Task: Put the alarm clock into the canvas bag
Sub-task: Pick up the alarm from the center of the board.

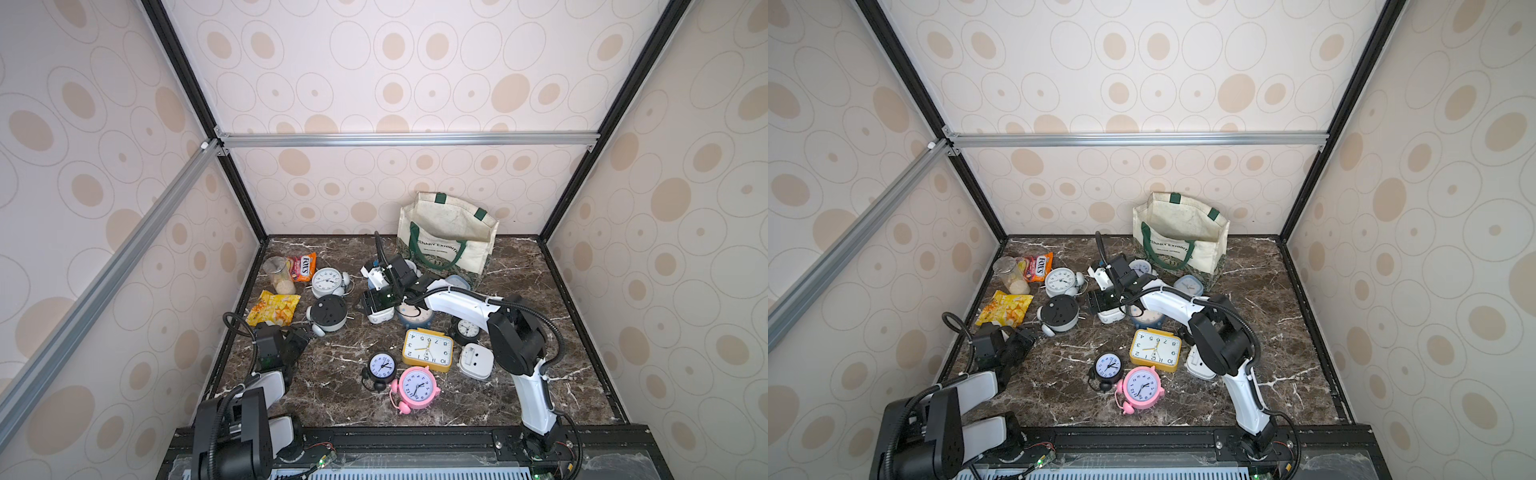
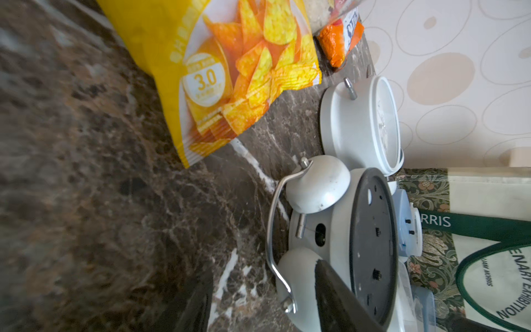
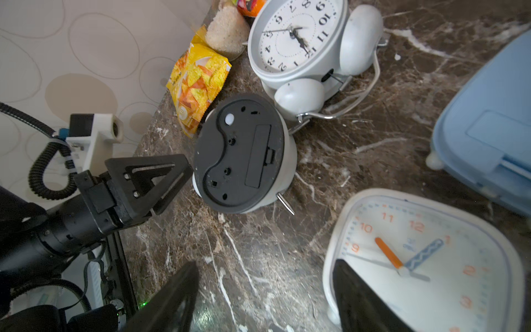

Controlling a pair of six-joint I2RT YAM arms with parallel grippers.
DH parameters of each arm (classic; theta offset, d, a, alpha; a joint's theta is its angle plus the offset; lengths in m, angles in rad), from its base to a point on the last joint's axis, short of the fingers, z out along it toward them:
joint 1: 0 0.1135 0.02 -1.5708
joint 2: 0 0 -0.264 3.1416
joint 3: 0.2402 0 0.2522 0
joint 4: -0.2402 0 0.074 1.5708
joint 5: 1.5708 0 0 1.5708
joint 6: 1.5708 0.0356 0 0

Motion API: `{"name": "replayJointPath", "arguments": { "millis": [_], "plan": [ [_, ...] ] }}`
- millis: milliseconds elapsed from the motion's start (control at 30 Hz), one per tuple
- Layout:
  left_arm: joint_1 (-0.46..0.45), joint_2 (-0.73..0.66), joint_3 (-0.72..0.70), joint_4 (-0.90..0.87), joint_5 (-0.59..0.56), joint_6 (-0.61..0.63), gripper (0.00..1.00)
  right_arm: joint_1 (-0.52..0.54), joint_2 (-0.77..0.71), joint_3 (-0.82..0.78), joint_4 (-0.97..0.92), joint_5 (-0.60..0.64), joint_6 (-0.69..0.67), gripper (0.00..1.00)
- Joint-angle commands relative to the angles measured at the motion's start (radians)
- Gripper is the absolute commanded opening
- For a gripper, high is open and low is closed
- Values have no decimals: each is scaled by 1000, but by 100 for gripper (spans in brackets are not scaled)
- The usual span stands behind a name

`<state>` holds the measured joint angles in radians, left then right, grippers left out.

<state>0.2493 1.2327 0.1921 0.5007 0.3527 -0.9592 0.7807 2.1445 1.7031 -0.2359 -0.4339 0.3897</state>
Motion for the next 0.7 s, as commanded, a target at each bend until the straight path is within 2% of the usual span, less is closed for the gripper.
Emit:
{"name": "replayJointPath", "arguments": {
  "millis": [0, 400, 467, 667],
  "plan": [
    [12, 56, -10, 195, 59, -45, 52, 10, 69, 67, -11, -46, 21, 75],
    [17, 314, -67, 620, 173, -159, 35, 9, 215, 239, -74, -60, 21, 75],
    [18, 331, -75, 667, 180, -172, 34, 9, 235, 260, -76, -66, 24, 74],
    [18, 319, -79, 734, 193, -202, 20, 9, 291, 324, -104, -74, 21, 73]
  ]
}}
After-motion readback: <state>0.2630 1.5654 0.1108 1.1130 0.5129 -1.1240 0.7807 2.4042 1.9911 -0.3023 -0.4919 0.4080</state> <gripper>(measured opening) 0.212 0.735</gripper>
